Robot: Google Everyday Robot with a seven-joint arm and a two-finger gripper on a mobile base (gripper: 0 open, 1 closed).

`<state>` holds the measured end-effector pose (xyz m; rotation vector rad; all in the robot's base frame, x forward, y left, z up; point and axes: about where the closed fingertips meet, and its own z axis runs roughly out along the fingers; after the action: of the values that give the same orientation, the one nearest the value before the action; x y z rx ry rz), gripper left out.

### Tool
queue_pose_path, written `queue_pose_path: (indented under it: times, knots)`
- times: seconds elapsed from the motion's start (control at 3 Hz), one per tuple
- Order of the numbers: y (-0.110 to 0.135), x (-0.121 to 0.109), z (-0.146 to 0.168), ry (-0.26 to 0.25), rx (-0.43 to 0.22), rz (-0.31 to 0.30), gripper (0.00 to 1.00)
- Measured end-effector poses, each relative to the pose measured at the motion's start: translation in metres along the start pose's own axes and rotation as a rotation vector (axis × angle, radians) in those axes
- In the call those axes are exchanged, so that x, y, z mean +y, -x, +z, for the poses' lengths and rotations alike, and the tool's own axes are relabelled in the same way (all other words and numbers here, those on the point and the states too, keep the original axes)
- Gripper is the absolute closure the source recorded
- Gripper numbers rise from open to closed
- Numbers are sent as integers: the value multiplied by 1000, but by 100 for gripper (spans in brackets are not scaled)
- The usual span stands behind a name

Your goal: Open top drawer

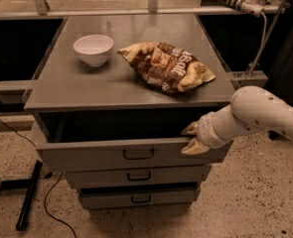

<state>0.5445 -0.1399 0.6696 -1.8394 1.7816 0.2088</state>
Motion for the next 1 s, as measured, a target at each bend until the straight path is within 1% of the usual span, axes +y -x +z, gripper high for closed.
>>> queue_pose_path:
  times: [0.33, 0.67, 1.0]
  knots:
    - [5, 3, -5, -19, -12, -7, 100]
    - [5, 3, -5, -19, -12, -7, 81]
    - [5, 3, -5, -16, -16, -6, 58]
